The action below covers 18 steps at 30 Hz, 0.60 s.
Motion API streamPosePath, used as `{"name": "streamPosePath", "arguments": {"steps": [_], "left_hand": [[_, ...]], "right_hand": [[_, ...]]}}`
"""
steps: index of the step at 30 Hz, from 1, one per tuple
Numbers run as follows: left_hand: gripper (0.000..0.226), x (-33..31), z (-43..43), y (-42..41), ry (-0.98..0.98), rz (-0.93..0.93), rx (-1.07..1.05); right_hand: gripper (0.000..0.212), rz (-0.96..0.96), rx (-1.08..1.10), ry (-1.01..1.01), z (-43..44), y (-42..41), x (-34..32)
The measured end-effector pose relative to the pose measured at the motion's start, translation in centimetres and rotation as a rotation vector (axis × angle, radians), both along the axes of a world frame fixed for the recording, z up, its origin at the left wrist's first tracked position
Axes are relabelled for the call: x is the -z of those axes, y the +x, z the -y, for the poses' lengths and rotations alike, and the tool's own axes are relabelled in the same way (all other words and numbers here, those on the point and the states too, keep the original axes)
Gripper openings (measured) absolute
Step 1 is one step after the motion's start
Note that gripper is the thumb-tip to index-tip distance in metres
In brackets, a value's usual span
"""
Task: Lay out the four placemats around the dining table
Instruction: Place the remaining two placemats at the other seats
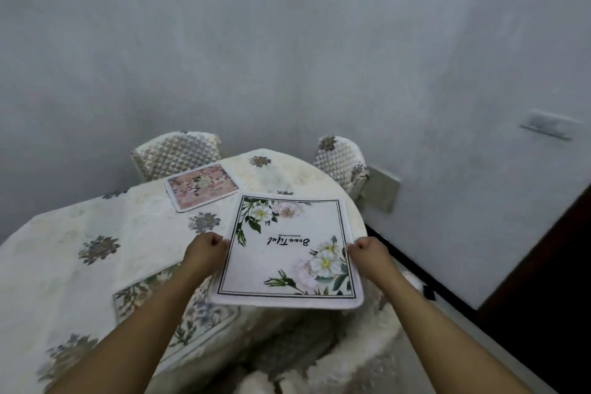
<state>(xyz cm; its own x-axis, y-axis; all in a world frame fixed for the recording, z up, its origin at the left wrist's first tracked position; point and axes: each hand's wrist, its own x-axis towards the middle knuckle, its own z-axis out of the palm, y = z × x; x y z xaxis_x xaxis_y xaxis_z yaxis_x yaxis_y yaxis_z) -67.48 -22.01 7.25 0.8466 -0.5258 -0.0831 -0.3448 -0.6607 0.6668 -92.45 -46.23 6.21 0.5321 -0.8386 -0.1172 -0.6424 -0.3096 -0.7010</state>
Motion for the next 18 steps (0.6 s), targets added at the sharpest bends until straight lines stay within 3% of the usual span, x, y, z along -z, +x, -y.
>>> {"name": "streamPosePath", "arguments": {"steps": [8,18], "left_hand": [[0.04,-2.0,10.7,-8.0,-0.043,-0.043,0.019],[0.033,-1.8,23.6,-8.9,-0.089,-0.09,0.111]], "right_hand": [[0.033,0.04,0.1,0.076,10.0,-9.1,-1.6],[0.037,0.034,0.13,0.035,22.6,-11.7,-2.3]]}}
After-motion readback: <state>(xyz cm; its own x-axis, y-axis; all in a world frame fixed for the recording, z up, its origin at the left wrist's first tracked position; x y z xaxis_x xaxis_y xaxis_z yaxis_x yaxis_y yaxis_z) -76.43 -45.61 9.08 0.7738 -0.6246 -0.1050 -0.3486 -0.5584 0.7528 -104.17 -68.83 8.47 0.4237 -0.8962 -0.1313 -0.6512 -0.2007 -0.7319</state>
